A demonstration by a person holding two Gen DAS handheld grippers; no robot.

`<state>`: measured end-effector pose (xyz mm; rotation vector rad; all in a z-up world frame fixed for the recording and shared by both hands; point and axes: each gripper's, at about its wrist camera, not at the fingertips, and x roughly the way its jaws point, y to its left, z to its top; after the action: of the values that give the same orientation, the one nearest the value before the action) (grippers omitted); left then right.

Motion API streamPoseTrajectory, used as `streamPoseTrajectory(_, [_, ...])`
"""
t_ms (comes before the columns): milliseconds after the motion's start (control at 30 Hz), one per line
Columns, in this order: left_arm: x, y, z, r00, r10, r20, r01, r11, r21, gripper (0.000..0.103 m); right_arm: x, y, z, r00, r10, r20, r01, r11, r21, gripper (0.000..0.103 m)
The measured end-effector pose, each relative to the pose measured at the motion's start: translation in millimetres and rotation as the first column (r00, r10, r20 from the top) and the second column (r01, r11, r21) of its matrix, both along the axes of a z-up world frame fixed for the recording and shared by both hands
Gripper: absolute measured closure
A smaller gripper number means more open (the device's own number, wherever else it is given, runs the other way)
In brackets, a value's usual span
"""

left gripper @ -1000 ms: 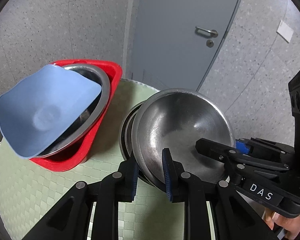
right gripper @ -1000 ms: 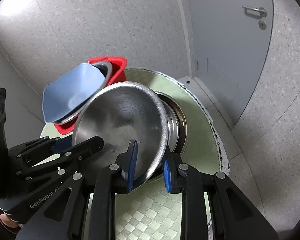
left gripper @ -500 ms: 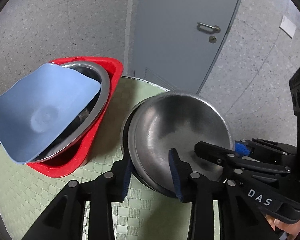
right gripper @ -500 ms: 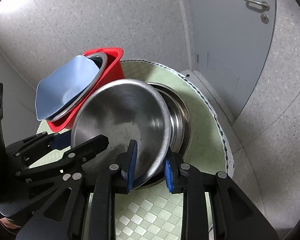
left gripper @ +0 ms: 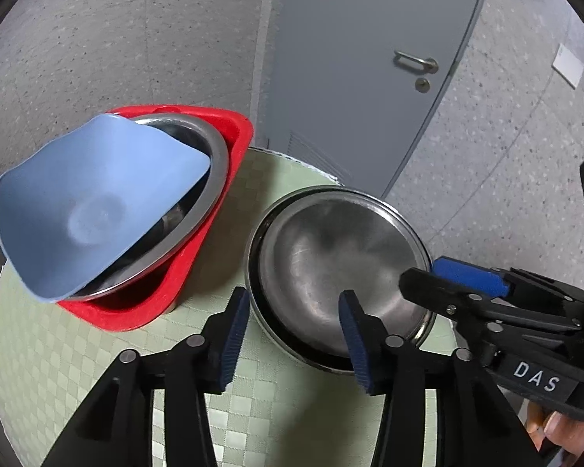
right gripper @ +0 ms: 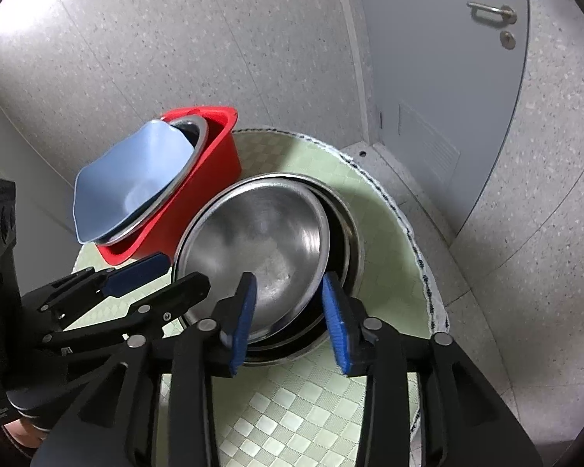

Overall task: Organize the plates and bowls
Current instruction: 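Carry the small steel bowl onto the stacked steel bowls and open the right tool, then grasp the rim of the stacked steel bowls with the right tool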

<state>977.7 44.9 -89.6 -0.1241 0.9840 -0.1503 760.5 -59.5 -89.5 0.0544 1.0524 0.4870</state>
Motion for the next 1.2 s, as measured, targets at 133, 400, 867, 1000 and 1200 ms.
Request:
streamPoseTrajectory(133, [-16,5,11,0.999,0.018,0.035,-0.018,1.0,-0.013,0.038,-5,-11,6,1.0,-0.025,0.016,0.025,1.0,0.014,0.055])
streamPoseTrajectory(400, [-65,7,29,0.99,0.085,0.112,-0.08,0.996,-0.048,0.012,-19,-40,19,0.996,-0.082,0.035,0.08,0.995,0.067,0.042])
streamPoseTrajectory(867, [-83,7,9,0.987,0.16,0.03,-0.155,0.981,-0.119,0.007,-19,-60,-2,0.993,-0.112,-0.044,0.117,0.984,0.133,0.039])
streamPoseTrajectory(1000, [-62,5,3,0.986,0.169,0.006,-0.167,0.979,-0.114,0.007,-12,-58,-8,0.992,-0.107,-0.064,0.116,0.983,0.143,0.039])
streamPoseTrajectory(1200, [-33,6,-16,0.981,0.189,-0.043,-0.193,0.975,-0.111,0.007,5,-51,-24,0.989,-0.098,-0.11,0.115,0.981,0.157,0.039])
